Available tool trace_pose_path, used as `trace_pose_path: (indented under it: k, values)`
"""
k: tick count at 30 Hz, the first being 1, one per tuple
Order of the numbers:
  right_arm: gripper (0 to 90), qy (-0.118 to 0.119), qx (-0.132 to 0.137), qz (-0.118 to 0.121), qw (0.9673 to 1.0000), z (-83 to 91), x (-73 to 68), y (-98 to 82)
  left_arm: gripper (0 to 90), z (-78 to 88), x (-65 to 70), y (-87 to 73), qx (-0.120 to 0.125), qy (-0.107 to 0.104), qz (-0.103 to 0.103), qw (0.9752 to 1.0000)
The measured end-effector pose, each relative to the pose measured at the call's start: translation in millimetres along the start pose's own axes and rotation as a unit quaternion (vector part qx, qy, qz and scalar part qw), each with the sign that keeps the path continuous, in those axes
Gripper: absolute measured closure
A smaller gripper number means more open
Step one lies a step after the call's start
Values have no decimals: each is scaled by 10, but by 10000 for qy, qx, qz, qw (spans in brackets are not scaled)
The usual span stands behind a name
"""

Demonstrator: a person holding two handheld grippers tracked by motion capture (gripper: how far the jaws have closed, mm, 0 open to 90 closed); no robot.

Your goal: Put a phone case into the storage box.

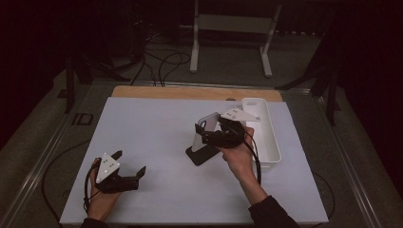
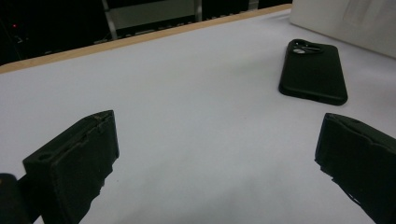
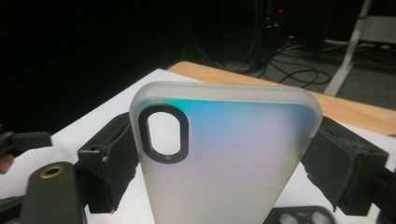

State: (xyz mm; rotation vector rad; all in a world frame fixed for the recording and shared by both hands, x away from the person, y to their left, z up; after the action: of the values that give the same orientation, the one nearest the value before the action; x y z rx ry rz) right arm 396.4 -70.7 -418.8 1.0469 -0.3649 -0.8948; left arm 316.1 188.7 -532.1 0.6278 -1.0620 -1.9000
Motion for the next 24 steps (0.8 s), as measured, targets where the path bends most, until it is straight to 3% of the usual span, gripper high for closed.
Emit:
trace_pose_path:
  k: [16,24]
  values:
    - [166,-287,19,-1,9996,-78,341,224,0,-8,-6,0,16,12,61,10000]
    - [166,-411,105,-187,9989,-82,529,326,0,-22,-3,-9,-11,9,81,10000]
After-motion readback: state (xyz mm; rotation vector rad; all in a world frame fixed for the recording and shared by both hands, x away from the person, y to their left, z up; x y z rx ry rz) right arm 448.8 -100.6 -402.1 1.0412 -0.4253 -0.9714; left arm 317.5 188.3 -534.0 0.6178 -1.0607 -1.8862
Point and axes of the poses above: each handheld gripper's, and its own axes: z roughly backward along the jaws, y roughly out of its top, x roughly to its right, the point moved 9 cm from there along -z, roughly forward along the jaws, and after that the axes turned 7 degrees about -x, right-handed, at the moved point
